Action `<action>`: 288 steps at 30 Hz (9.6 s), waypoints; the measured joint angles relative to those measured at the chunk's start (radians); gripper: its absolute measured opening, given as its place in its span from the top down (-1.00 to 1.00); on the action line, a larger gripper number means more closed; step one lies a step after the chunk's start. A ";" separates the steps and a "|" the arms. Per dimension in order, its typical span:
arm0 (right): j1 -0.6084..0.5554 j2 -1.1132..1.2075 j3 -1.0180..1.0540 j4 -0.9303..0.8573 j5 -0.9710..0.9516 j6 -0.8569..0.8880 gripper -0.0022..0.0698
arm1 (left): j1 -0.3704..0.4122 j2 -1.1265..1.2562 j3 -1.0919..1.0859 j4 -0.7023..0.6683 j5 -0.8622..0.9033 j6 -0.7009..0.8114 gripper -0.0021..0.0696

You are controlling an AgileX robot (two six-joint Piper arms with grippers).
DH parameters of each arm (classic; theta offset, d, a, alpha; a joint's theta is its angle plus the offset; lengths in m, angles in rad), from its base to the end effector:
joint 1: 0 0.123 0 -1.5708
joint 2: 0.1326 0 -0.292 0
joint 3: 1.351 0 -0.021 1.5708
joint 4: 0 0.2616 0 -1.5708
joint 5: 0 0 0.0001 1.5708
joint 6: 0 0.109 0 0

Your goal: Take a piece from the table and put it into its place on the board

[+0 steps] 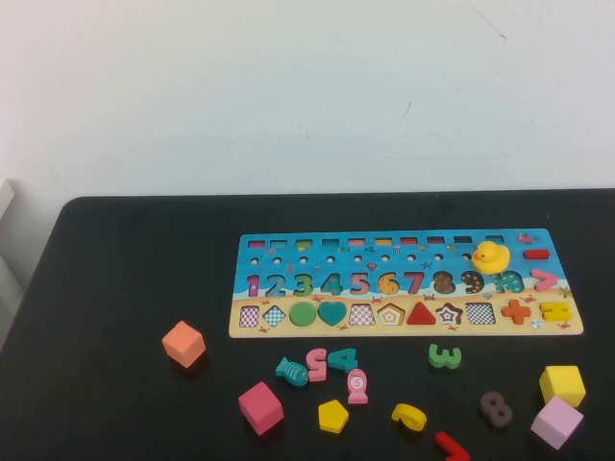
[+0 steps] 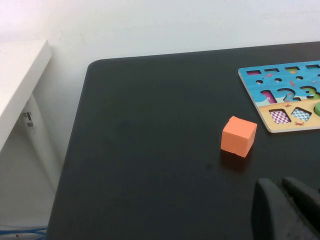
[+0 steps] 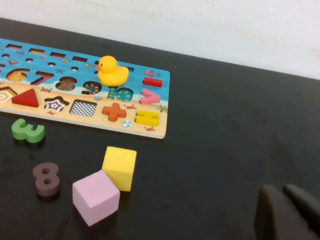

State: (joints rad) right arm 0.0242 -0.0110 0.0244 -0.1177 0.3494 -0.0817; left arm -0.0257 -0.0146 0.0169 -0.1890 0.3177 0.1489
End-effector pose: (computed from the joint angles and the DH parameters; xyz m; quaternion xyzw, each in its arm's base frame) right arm 0.0744 -0.0026 0.1692 -0.0740 0.7933 -0.0667 0.6006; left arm 0.0747 -0.0083 0.1758 0.0163 0.7825 -0.0406 0.6211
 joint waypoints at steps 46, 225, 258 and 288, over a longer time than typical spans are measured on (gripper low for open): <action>0.000 0.000 0.000 0.000 0.000 0.000 0.89 | 0.000 0.311 -0.340 -0.610 0.392 0.334 0.95; -0.002 0.000 0.000 0.000 0.000 0.012 0.89 | -0.643 2.557 -2.310 0.176 0.612 0.598 0.05; -0.002 0.000 0.000 0.000 0.000 0.012 0.89 | -0.645 2.610 -2.310 0.136 0.600 0.736 0.05; -0.002 0.000 0.000 0.000 0.000 0.013 0.89 | -0.645 2.630 -2.312 0.101 0.592 0.755 -0.21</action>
State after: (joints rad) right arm 0.0227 -0.0110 0.0244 -0.1177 0.3494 -0.0685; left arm -0.6707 2.6158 -2.2949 -0.0877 0.9096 0.9035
